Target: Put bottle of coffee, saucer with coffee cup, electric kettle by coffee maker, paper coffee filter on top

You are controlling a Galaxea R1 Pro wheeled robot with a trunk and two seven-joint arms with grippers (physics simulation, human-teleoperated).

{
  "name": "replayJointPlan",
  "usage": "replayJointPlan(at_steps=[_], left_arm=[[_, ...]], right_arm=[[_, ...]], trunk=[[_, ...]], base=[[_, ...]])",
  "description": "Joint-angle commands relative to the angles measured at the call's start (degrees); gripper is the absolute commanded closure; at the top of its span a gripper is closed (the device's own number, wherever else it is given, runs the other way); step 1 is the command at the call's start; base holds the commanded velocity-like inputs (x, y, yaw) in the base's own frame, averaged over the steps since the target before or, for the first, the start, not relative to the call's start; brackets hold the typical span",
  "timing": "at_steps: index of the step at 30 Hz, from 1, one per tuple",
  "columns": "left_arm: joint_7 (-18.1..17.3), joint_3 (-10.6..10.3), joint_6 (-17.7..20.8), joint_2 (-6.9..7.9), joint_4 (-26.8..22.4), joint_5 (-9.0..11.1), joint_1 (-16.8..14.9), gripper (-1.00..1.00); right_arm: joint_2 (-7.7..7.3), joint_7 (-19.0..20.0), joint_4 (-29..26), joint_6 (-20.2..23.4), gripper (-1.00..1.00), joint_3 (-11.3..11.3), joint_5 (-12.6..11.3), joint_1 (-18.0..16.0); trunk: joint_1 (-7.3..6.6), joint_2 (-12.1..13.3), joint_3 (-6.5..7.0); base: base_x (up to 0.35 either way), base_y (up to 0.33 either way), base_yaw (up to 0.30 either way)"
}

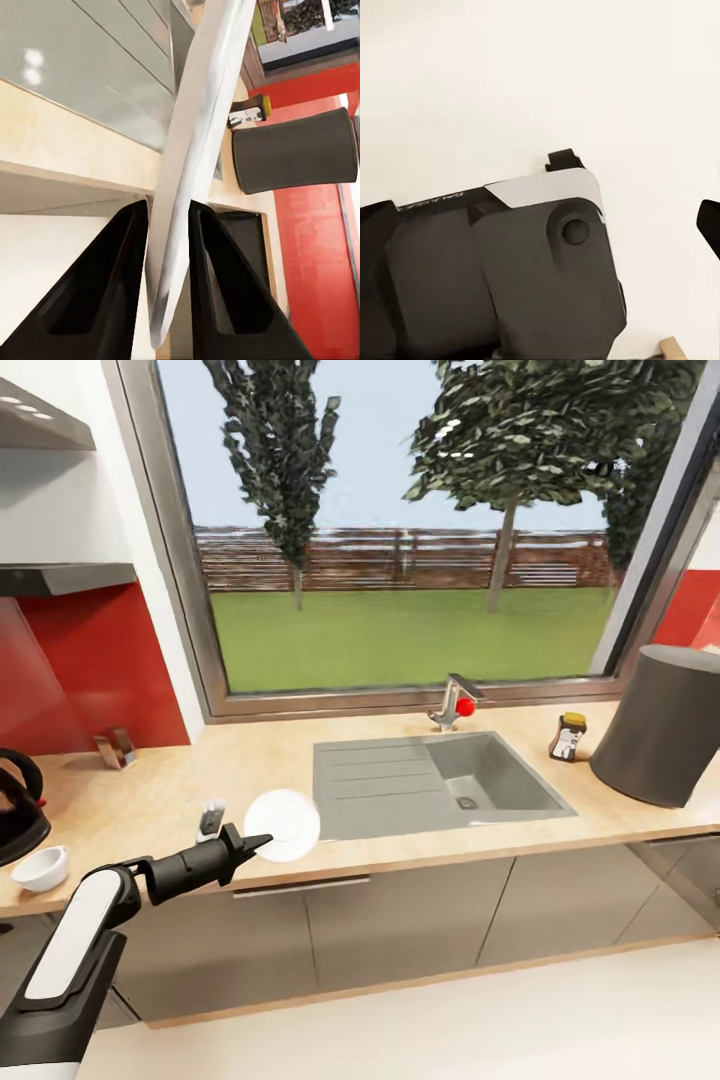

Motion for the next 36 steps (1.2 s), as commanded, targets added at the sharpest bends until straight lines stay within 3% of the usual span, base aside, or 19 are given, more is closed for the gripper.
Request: replayJointPlan(at_steps=[1,4,8,16,36], left_arm=[[0.54,0.09,0.19,0.02,-0.06,0.67,-0.03,1.0],[0.52,0.15,0.26,0.12,-0.06,0.69,0.0,1.0],[0.52,0.17,0.29,0.17,-0.06,0.72,0.01,1.0],[0.5,0.01,0.23,0.02,-0.06,0.62,0.01,1.0],[0.57,0.19,0.2,0.05,-0.06,0.65,0.01,1.0]], right_arm=[[-0.05,2.03,0.27,0.26,-1.0,0.36,-0.22,-0.05],[-0.1,5.73,2.14,0.28,-1.0,0.35,-0.22,-0.03],[-0.18,7.36,3.82,0.27,-1.0,0.3,-0.22,0.09],[-0.82,7.91,4.1,0.13,-1.0,0.27,-0.16,1.33],[-0.79,7.95,3.95,-0.61,-1.0,0.36,-0.02,2.0]], trunk=[[0.04,-0.13,-0.12],[0.04,-0.13,-0.12],[0.04,-0.13,-0.12],[0.04,-0.13,-0.12],[0.04,-0.13,-0.12]], base=[[0.0,0.0,-0.291],[0.0,0.0,-0.295],[0.0,0.0,-0.299],[0.0,0.0,-0.3],[0.0,0.0,-0.3]])
